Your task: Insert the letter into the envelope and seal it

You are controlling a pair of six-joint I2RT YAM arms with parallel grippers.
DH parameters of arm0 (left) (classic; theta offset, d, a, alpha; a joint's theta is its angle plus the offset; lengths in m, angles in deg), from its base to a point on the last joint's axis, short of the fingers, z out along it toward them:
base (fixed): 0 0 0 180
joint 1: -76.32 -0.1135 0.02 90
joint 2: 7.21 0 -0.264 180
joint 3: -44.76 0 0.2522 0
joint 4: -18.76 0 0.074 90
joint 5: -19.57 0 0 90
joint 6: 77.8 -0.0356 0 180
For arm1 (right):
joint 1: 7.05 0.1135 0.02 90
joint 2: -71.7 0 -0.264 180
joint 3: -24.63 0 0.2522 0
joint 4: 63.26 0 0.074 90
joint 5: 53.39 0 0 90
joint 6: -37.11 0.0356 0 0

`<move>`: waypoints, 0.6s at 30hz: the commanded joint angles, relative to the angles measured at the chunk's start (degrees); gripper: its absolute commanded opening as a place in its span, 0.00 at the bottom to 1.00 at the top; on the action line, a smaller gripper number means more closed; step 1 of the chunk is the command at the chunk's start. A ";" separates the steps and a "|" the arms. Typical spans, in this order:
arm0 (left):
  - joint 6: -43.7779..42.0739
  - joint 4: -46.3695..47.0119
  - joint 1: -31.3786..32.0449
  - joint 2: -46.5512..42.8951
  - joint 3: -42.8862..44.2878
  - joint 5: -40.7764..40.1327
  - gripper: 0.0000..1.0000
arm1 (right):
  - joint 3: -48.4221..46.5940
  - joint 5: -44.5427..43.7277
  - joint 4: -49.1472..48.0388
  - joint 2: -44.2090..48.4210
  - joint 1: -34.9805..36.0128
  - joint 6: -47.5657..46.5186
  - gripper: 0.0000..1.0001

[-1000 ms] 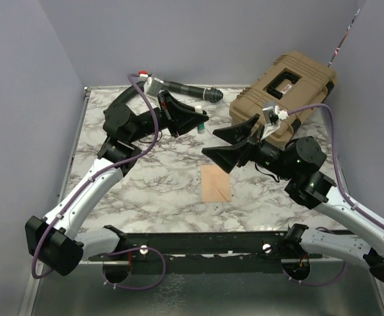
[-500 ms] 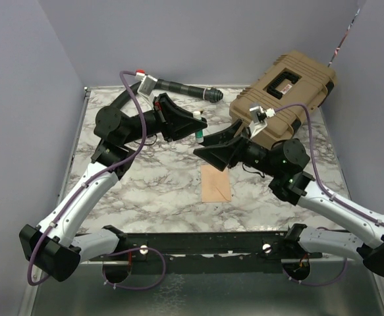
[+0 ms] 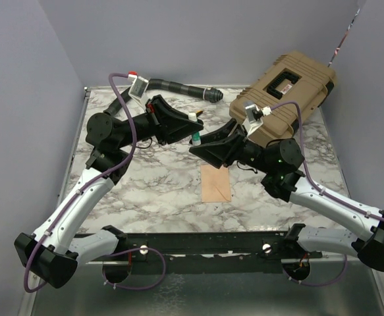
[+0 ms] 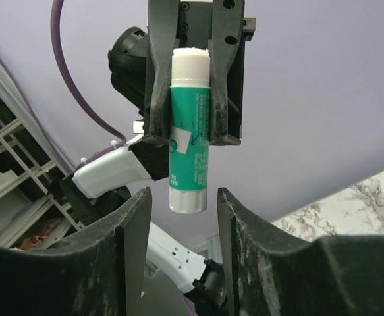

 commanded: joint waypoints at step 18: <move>-1.80 0.88 0.02 -0.29 -3.70 -6.93 0.00 | -9.74 -6.59 13.99 -4.31 0.17 -13.57 0.01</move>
